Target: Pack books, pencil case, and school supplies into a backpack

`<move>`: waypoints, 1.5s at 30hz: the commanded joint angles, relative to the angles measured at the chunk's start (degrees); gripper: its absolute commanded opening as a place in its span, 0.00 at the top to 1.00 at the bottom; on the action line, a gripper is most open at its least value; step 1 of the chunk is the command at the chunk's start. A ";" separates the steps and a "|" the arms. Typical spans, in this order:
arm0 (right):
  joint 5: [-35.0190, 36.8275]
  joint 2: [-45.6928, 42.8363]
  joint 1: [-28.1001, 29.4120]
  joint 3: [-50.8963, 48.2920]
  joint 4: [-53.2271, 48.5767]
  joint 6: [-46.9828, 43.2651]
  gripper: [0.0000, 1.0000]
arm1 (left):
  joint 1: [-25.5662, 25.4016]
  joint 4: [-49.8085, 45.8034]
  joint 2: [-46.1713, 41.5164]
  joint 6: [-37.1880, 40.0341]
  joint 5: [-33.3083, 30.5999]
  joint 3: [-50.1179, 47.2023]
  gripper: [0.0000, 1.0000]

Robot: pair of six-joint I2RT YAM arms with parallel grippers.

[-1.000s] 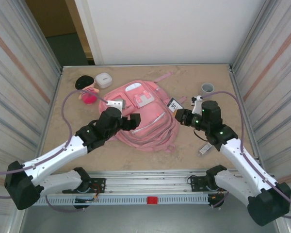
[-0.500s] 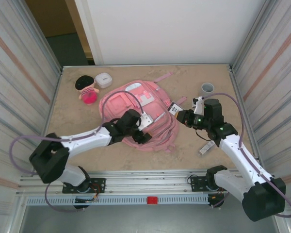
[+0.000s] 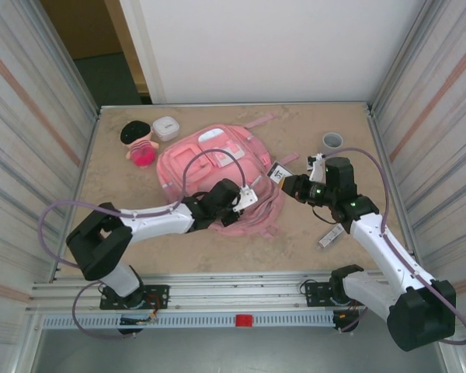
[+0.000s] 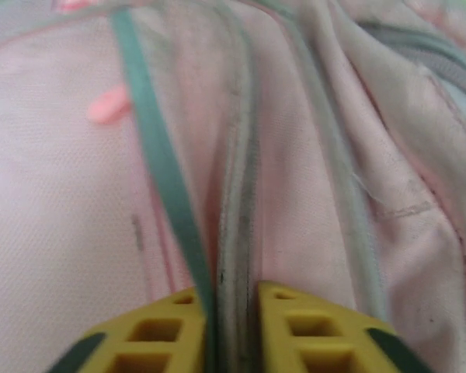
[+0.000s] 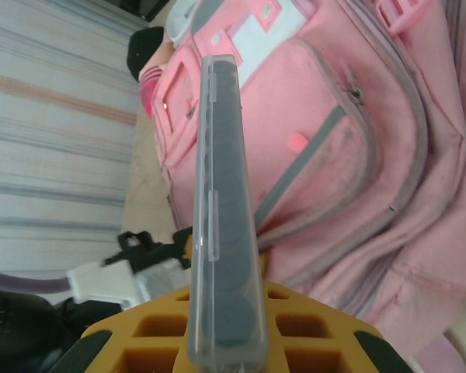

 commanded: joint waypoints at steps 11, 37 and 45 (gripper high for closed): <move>-0.49 -6.30 2.56 -7.54 1.25 9.08 0.90 | 2.48 2.74 -20.00 -14.21 3.49 1.03 0.97; 12.54 -16.98 15.80 -9.34 -3.05 15.59 0.87 | 8.44 3.59 -17.59 -27.91 8.51 2.33 1.00; 13.08 -4.96 24.23 -14.44 17.46 22.31 0.87 | 8.20 6.78 -20.82 -35.49 12.09 1.68 1.00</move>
